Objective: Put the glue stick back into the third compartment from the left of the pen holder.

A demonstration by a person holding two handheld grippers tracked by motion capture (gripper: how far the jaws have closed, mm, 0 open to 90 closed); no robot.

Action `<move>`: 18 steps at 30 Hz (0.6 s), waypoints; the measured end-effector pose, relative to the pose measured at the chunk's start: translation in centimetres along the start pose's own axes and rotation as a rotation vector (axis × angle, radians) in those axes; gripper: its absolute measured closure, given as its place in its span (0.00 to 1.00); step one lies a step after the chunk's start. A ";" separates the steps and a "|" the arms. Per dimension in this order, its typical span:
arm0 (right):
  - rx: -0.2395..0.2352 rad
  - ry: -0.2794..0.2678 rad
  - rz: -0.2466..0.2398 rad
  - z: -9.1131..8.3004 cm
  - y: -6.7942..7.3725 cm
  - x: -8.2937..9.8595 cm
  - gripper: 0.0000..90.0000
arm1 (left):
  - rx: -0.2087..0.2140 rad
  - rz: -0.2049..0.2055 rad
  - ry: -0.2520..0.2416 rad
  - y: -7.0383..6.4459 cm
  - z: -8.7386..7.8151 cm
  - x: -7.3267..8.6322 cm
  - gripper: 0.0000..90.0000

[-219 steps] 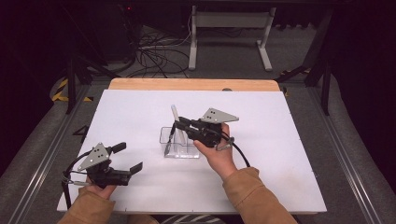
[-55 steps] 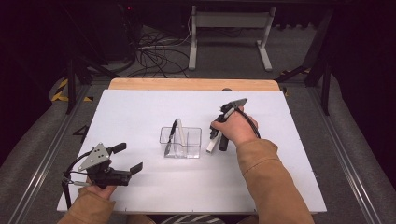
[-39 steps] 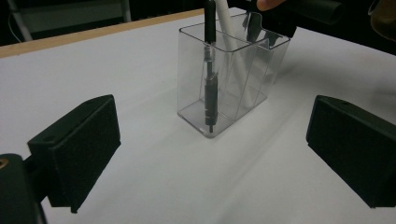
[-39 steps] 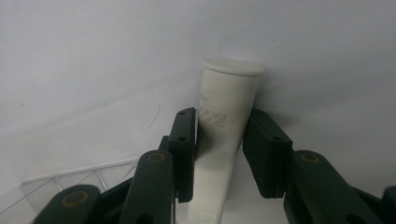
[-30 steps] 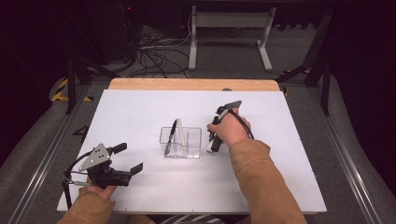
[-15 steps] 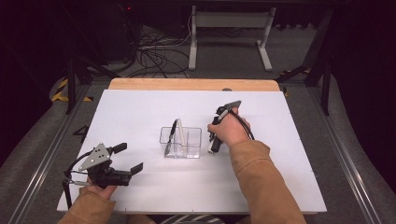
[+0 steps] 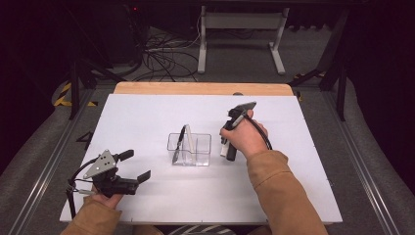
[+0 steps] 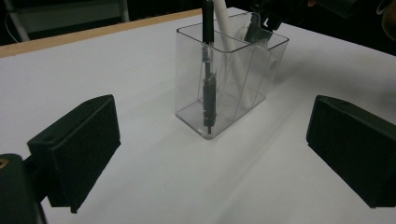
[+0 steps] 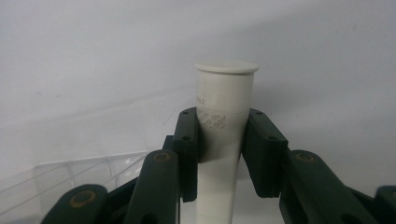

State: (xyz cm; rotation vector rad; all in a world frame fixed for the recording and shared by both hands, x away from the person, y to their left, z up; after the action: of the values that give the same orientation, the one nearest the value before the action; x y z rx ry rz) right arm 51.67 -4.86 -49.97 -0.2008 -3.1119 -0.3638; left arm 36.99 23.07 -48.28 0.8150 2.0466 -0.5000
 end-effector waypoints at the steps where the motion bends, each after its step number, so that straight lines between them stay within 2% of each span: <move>1: -0.003 -0.019 -0.020 -0.3 0.1 0.0 0.76 | 0.001 0.000 0.000 0.0 0.0 0.0 0.04; 3: -0.029 -0.058 -0.071 -1.1 0.4 0.1 0.76 | 0.000 -0.001 0.000 0.0 0.0 0.0 0.04; 10: -0.075 -0.177 -0.209 -3.5 1.1 0.5 0.76 | -0.001 -0.002 0.000 0.0 0.0 0.0 0.04; 13: -0.085 -0.228 -0.281 -4.5 1.5 0.8 0.76 | -0.001 -0.001 -0.001 0.0 0.0 0.0 0.04; 15: -0.082 -0.260 -0.347 -4.9 1.6 0.9 0.76 | -0.003 -0.001 0.002 0.0 0.0 0.0 0.04; 18: -0.083 -0.294 -0.411 -5.5 1.8 1.3 0.76 | -0.004 -0.001 -0.002 0.0 0.0 0.0 0.04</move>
State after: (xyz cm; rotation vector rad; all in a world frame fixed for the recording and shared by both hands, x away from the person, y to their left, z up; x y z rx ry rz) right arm 50.58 -4.24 -44.15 0.4327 -3.4176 -0.5071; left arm 36.98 23.09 -48.26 0.8106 2.0460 -0.4972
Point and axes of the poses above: each handheld gripper's, and its own axes: z roughly forward along the jaws, x roughly out of its underside, y roughly to its left, the point moved 9 cm from there along z, roughly forward along the jaws, and after that the axes turned 15 degrees about y, right-handed, at the moved point
